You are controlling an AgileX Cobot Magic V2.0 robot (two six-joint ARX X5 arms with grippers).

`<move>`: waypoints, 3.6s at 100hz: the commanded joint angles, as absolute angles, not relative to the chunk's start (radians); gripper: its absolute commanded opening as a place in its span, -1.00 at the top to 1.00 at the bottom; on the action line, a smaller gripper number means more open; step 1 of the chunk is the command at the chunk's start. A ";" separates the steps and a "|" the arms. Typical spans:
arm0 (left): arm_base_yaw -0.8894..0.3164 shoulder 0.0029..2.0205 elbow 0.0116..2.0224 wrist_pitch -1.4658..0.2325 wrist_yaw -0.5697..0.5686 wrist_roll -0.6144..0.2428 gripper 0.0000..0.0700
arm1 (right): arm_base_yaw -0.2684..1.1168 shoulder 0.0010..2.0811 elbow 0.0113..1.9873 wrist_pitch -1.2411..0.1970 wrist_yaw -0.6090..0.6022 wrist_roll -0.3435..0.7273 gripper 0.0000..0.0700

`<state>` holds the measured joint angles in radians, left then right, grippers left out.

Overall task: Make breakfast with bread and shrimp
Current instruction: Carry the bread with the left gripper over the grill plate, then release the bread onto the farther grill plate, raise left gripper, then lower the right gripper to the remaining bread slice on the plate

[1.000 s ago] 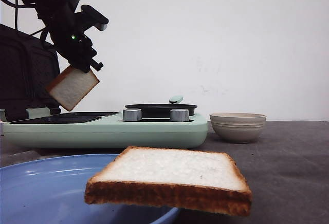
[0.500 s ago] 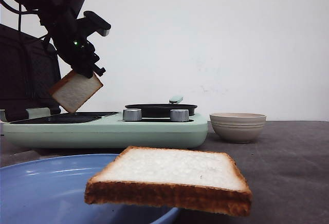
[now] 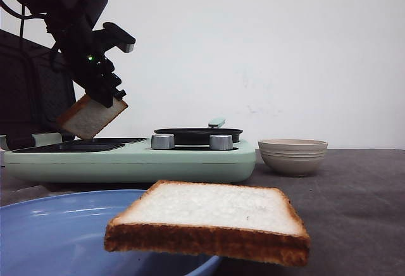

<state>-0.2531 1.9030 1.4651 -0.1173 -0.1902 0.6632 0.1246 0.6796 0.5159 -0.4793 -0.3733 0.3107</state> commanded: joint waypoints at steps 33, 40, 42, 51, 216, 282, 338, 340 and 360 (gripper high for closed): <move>-0.266 1.930 1.487 -0.203 -0.105 0.634 0.30 | 0.128 0.685 0.528 -0.473 -0.374 0.299 1.00; -0.267 1.930 1.487 -0.215 -0.083 0.623 0.30 | 0.128 0.684 0.528 -0.473 -0.374 0.299 1.00; -0.267 1.930 1.487 -0.217 -0.077 0.616 0.30 | 0.128 0.684 0.528 -0.473 -0.374 0.299 1.00; -0.267 1.930 1.487 -0.217 -0.047 0.577 0.21 | 0.128 0.685 0.528 -0.472 -0.374 0.299 1.00; -0.203 1.394 1.549 -0.458 0.089 0.039 0.10 | 0.128 0.684 0.528 -0.518 -0.378 0.299 1.00; -0.190 0.993 0.940 -0.256 0.144 -0.125 0.11 | 0.128 0.684 0.528 -0.530 -0.398 0.303 1.00; -0.191 0.744 0.679 -0.300 0.127 -0.186 0.11 | 0.129 0.685 0.528 -0.533 -0.452 0.303 1.00; -0.191 0.745 0.679 -0.303 0.127 -0.185 0.11 | 0.129 0.685 0.528 -0.533 -0.456 0.303 1.00; -0.191 0.745 0.679 -0.315 0.128 -0.167 0.11 | 0.129 0.685 0.528 -0.537 -0.475 0.304 1.00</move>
<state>-0.1879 0.7403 0.6682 -0.3157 0.1291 -0.1745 0.1246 0.6796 0.5159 -0.5385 -0.4713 0.3111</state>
